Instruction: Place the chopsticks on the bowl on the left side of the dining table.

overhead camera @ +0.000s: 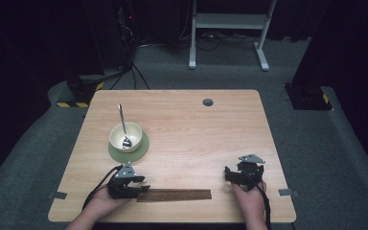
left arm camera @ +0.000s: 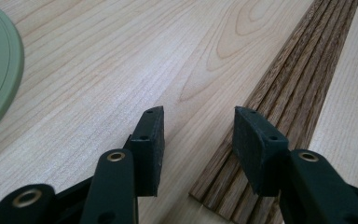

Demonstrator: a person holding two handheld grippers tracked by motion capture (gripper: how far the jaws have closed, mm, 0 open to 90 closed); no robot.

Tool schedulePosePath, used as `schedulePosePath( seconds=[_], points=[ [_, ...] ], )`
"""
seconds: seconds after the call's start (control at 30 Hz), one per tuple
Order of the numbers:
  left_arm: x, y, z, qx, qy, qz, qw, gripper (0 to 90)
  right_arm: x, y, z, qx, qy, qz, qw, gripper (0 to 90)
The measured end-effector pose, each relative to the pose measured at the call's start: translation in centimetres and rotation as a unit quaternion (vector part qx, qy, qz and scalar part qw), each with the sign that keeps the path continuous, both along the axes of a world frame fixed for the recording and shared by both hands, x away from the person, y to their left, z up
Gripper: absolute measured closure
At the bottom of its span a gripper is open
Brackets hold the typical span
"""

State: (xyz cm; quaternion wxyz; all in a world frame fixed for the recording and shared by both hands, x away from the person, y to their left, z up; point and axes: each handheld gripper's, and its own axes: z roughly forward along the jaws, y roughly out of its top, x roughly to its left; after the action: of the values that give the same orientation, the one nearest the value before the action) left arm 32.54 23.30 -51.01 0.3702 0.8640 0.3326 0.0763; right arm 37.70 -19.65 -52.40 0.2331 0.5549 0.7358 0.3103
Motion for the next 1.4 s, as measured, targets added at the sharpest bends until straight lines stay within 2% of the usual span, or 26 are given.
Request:
schedulePosePath(
  seconds=[0.4,0.7,0.87,0.93,1.07,1.27,1.4],
  points=[
    [-0.04,-0.11,-0.11,0.000,0.000,-0.003,1.0000,54.5,0.04,-0.03,-0.03,-0.002,-0.004,0.002,1.0000,9.5],
    [0.11,0.04,-0.08,0.003,-0.004,0.012,0.9999,54.7,0.03,-0.02,-0.02,-0.002,-0.003,0.003,1.0000,9.5],
    [0.39,0.34,-0.24,0.019,-0.011,0.026,0.9994,55.3,0.02,0.02,-0.04,-0.001,-0.004,0.003,1.0000,9.5],
    [0.37,0.36,-0.25,0.018,-0.008,0.033,0.9993,55.3,0.02,0.02,-0.04,-0.001,-0.004,0.003,1.0000,9.5],
    [0.43,0.48,-0.30,0.016,-0.011,0.032,0.9993,55.2,0.02,0.02,-0.04,-0.001,-0.004,0.003,1.0000,9.5],
    [0.24,-0.20,-0.46,0.022,-0.025,0.029,0.9990,55.3,0.03,0.01,-0.04,-0.002,-0.004,0.006,1.0000,9.5],
    [0.17,-0.31,-0.50,0.027,-0.035,0.021,0.9988,58.7,0.03,0.01,-0.04,-0.002,-0.004,0.006,1.0000,9.5]
  ],
)
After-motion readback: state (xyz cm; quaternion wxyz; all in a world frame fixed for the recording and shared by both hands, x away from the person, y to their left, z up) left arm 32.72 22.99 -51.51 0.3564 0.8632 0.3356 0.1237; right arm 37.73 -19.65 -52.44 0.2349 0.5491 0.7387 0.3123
